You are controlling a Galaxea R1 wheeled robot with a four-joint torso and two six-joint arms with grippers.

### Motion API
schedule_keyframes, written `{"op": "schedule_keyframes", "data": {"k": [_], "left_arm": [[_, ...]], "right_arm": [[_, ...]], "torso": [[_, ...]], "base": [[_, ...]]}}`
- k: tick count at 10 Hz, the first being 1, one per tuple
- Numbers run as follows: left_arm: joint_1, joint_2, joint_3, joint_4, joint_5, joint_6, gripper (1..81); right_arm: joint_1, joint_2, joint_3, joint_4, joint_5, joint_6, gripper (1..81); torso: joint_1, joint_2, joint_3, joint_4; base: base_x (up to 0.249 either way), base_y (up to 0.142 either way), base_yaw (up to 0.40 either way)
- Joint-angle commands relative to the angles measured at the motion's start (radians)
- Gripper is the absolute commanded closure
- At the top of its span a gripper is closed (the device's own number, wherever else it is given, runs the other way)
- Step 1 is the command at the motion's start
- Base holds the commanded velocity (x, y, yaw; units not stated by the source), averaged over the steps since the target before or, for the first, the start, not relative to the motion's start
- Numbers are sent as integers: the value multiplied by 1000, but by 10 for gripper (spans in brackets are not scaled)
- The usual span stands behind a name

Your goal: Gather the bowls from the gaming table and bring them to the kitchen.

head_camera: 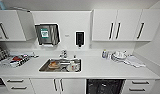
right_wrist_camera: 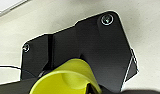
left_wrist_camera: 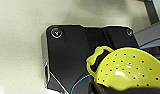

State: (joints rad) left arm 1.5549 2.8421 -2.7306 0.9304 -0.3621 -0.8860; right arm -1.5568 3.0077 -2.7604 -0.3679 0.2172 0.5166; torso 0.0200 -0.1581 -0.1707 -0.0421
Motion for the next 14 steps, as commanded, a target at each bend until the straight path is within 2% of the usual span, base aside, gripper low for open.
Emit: {"op": "schedule_keyframes", "data": {"k": [1,2,4,5,6,7,8,10,11,13,14], "left_arm": [[-38,-42,-4,7,-46,-31,811],[-38,-53,-3,18,-80,-56,811],[-42,-67,5,19,-100,-79,811],[-45,-87,29,27,-145,-100,811],[-55,-117,78,74,-185,-161,811],[-72,-163,135,154,-231,-259,811],[-94,-190,164,208,-259,-336,811],[-147,-179,196,232,-255,-358,811],[-183,-193,236,266,-258,-404,811],[-262,-274,318,353,-310,-540,811],[-302,-317,359,372,-327,-583,811]], "right_arm": [[36,-23,41,1,-33,2,811],[36,-25,42,1,-33,2,811],[36,-25,45,1,-33,2,811],[37,-25,45,1,-33,2,811],[37,-25,47,1,-33,2,811],[39,-25,50,1,-33,2,811],[40,-23,50,1,-33,0,811],[43,-23,50,1,-33,2,811],[43,-23,50,1,-33,2,811],[45,-25,50,1,-33,2,811],[45,-25,50,1,-33,2,811]], "torso": [[0,0,-63,0],[0,0,-91,0],[-1,0,-148,0],[-1,0,-179,0],[0,0,-124,0],[0,0,-148,0],[0,1,-155,0],[0,1,-161,0],[0,1,-159,0],[0,1,-160,0],[0,1,-160,0]], "base": [[0,0,0],[0,0,0],[0,0,0],[0,0,0],[0,0,0],[0,0,0],[0,0,0],[0,0,0],[0,0,0],[0,0,0],[0,0,0]]}}
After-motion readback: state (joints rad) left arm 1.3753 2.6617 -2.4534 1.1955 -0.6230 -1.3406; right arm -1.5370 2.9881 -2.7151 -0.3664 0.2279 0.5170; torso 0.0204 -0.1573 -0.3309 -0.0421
